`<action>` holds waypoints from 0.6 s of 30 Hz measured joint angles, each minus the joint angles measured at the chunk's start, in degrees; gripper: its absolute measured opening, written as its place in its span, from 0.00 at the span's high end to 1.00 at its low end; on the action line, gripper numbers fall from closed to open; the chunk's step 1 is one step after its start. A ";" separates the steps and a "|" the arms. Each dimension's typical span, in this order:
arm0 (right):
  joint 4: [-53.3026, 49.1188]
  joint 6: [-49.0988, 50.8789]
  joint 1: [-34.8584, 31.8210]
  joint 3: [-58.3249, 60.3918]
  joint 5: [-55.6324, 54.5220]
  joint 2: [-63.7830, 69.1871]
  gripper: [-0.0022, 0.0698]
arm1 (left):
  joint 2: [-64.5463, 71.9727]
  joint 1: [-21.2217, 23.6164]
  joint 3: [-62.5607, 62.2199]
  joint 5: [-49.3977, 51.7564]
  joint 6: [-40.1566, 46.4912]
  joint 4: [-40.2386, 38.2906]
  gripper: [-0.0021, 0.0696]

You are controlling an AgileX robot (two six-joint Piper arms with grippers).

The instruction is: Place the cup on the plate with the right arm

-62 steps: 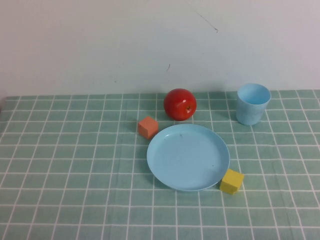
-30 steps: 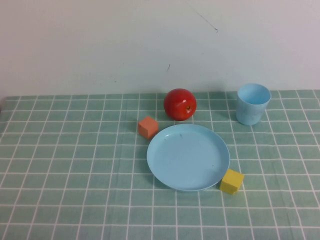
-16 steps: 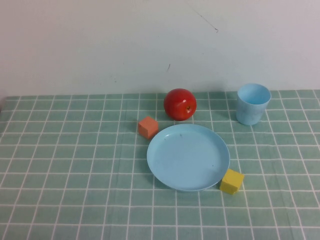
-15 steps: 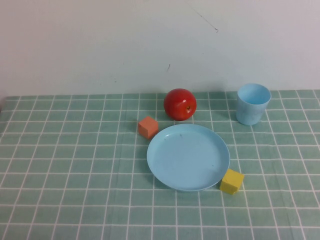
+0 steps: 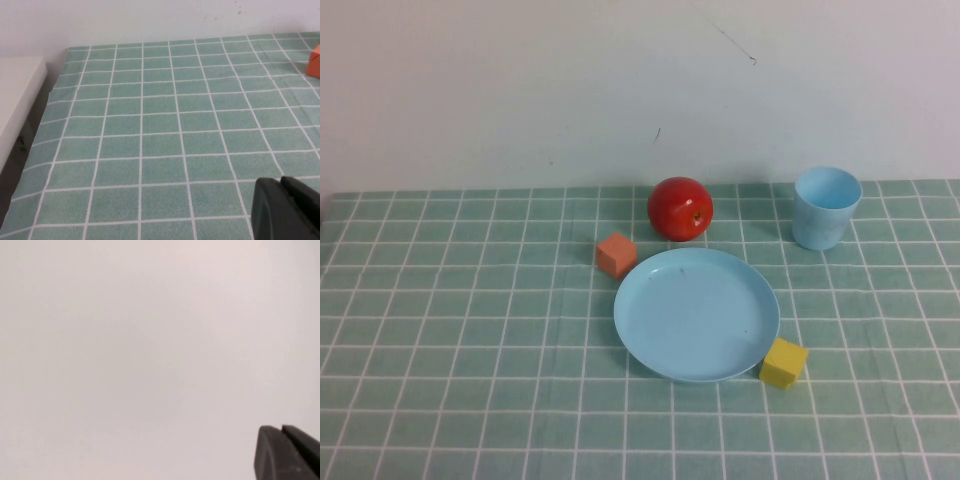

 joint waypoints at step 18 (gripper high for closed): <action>-11.03 -1.06 0.00 -21.33 30.16 1.70 0.97 | 0.00 0.00 0.00 0.00 -0.18 0.00 0.98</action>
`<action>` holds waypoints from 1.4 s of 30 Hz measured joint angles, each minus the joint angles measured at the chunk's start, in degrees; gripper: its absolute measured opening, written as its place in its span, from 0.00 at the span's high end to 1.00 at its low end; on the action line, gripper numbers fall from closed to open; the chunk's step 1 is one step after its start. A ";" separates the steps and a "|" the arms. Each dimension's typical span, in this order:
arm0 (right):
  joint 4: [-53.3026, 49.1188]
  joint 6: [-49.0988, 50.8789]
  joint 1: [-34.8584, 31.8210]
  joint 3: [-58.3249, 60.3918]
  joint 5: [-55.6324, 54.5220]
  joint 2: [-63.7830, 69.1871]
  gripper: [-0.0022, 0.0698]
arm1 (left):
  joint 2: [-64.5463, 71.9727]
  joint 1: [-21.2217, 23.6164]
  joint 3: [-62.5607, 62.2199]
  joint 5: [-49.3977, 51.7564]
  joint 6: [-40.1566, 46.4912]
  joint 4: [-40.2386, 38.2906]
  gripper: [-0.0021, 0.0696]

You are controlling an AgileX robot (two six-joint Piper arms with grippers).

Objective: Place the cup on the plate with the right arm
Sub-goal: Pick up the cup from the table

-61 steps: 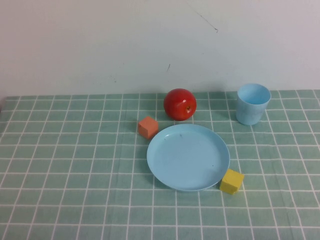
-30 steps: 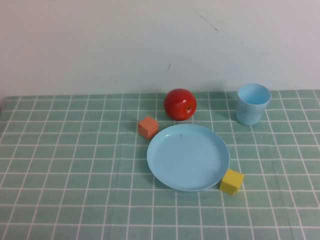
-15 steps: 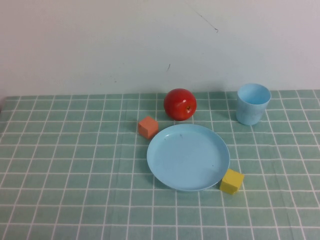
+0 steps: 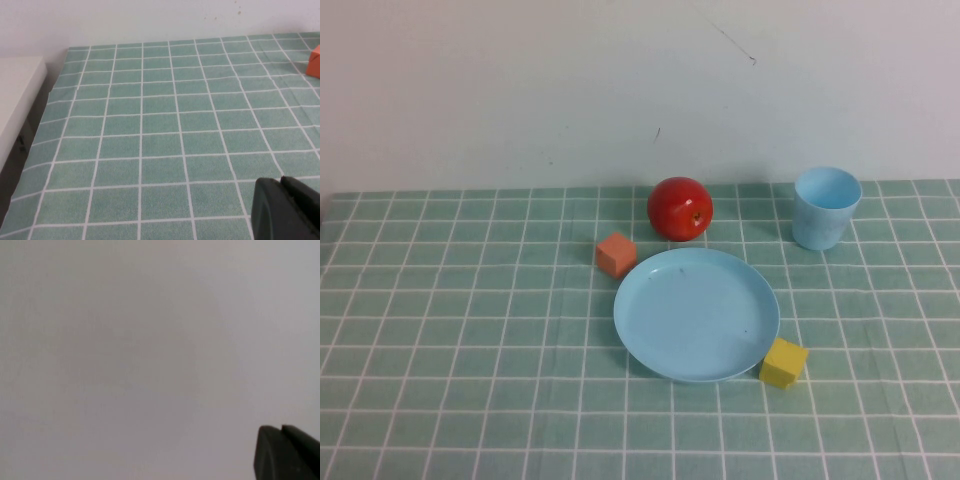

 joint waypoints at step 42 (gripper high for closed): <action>35.93 -44.37 0.11 -53.23 38.85 82.78 0.77 | 0.00 0.00 0.00 0.00 0.12 0.00 0.98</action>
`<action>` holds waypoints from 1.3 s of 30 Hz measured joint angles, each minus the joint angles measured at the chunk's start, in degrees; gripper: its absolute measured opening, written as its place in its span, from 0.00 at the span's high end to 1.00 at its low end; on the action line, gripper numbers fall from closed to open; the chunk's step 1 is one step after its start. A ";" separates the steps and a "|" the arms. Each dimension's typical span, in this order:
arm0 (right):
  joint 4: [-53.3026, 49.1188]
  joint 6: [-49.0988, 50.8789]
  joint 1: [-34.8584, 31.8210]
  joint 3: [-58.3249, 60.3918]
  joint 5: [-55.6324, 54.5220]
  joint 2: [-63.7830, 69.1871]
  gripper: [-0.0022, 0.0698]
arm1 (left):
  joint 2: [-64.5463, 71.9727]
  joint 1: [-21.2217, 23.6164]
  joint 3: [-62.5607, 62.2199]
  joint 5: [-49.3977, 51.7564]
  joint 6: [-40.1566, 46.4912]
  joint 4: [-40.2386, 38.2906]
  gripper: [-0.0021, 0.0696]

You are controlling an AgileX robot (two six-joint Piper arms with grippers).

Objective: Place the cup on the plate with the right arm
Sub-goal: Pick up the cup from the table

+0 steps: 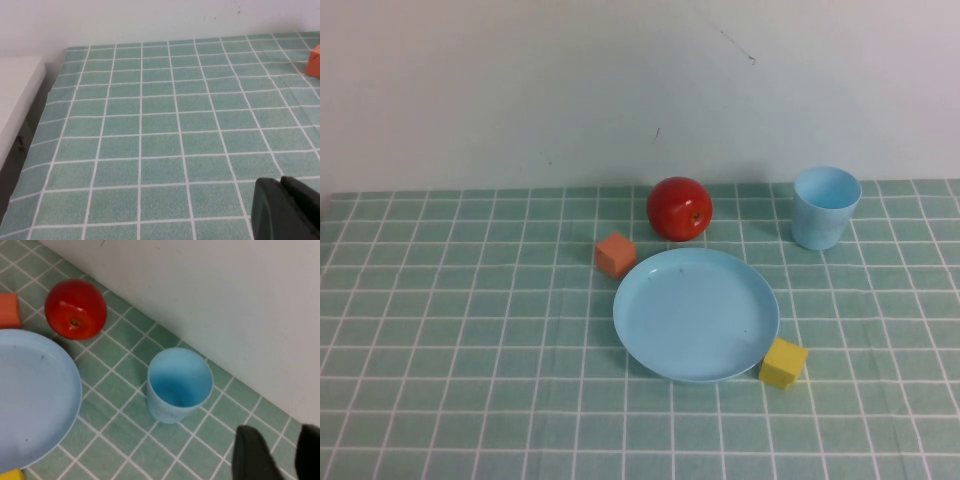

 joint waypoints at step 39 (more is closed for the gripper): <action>-4.79 10.65 4.33 -38.04 7.82 47.41 0.16 | 0.00 0.00 0.00 0.00 -0.12 0.00 0.97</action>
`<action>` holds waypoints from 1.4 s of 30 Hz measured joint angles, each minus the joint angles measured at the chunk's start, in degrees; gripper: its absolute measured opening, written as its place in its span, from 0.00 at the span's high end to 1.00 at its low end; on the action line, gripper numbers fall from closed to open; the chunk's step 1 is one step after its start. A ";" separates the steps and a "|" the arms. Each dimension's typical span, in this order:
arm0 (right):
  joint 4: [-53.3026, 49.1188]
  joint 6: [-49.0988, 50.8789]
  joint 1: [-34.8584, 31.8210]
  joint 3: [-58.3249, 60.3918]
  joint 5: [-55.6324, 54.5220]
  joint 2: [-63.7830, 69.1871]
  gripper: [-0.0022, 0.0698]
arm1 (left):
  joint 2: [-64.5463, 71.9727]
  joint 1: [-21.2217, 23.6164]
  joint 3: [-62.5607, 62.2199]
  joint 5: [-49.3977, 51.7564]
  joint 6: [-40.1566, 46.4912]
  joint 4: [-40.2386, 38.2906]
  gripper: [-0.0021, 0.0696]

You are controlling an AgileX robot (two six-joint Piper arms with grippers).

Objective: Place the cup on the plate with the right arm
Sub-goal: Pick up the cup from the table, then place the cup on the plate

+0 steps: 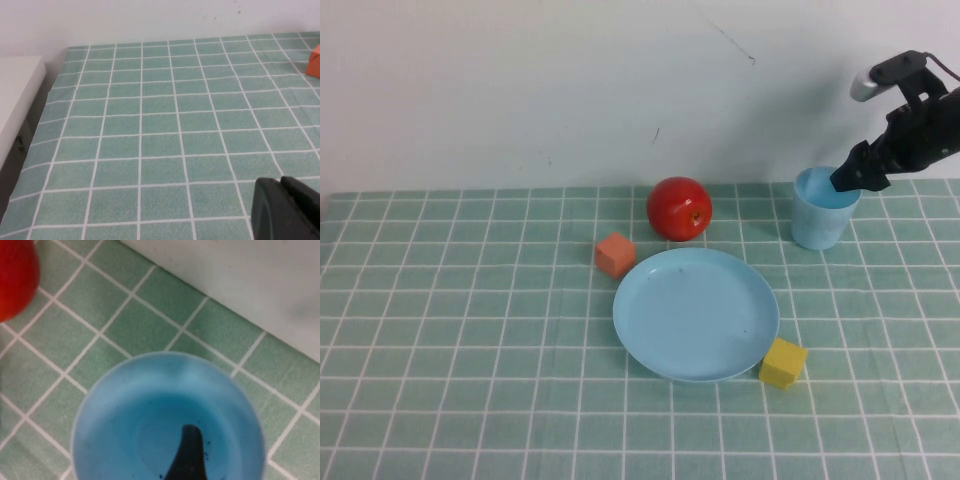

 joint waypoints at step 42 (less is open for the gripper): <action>-18.59 12.52 27.91 -11.89 24.50 -0.74 0.93 | 0.00 0.00 0.00 0.00 0.14 0.00 0.98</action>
